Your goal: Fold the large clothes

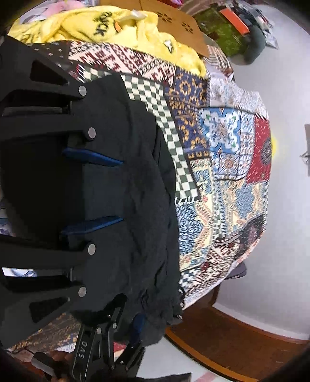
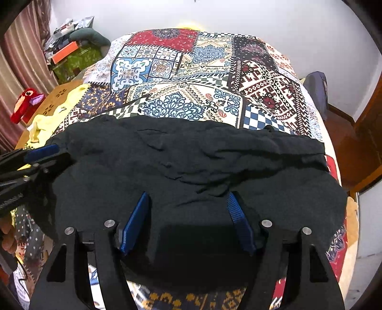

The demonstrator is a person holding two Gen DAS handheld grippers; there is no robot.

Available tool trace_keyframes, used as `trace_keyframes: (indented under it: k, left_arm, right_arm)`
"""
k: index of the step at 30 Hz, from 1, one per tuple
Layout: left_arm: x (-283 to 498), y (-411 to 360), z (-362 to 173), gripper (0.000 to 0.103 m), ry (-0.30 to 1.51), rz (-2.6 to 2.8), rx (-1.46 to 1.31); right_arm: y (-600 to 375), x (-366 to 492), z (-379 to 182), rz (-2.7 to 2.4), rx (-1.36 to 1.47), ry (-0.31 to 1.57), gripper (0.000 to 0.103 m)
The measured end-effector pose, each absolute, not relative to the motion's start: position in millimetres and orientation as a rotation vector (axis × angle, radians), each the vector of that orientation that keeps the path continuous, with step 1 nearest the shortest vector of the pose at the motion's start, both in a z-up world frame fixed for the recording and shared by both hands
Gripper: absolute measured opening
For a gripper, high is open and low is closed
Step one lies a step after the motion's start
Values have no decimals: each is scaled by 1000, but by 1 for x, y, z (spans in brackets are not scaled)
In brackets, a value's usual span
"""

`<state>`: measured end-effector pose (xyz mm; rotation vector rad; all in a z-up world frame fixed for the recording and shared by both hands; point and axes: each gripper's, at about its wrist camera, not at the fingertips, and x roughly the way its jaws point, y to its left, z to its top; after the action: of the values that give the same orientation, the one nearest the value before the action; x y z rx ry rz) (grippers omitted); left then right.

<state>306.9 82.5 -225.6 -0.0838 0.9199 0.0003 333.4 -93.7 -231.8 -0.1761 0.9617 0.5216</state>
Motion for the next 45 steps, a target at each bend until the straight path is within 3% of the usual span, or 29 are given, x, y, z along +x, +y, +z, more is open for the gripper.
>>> trace_keyframes:
  k: [10,14,17,29,31,35,43,45]
  left_arm:
    - [248,110,-176,45,790,138,-132]
    - [228,120,-172,53,773,161,-203]
    - [213,133,-182,59,793,153,-326]
    - [187,165,-284,59,968,-38,-952]
    - [188,164,-294,59,961,-32,-994]
    - [196,161,-305,59,938,-80,-1069]
    - [211,162,-304,66,881,-6,-1059]
    - [216,160,-299,71,862,38,-1012]
  right_arm:
    - [-98,300,-202,531,-219,891,65]
    - [-95,286,-188,534,-231,843,66]
    - [-92,279,-183,528,-242,821,66]
    - [-77,281,-210,532,-254,895,66]
    - [-75,283,-219,526,-258,920,66]
    - [-77,285,-225,533,-224,903,76]
    - [-71,291,-227,555,-210,903,80]
    - [-69,294,-227,559,-205,904,81]
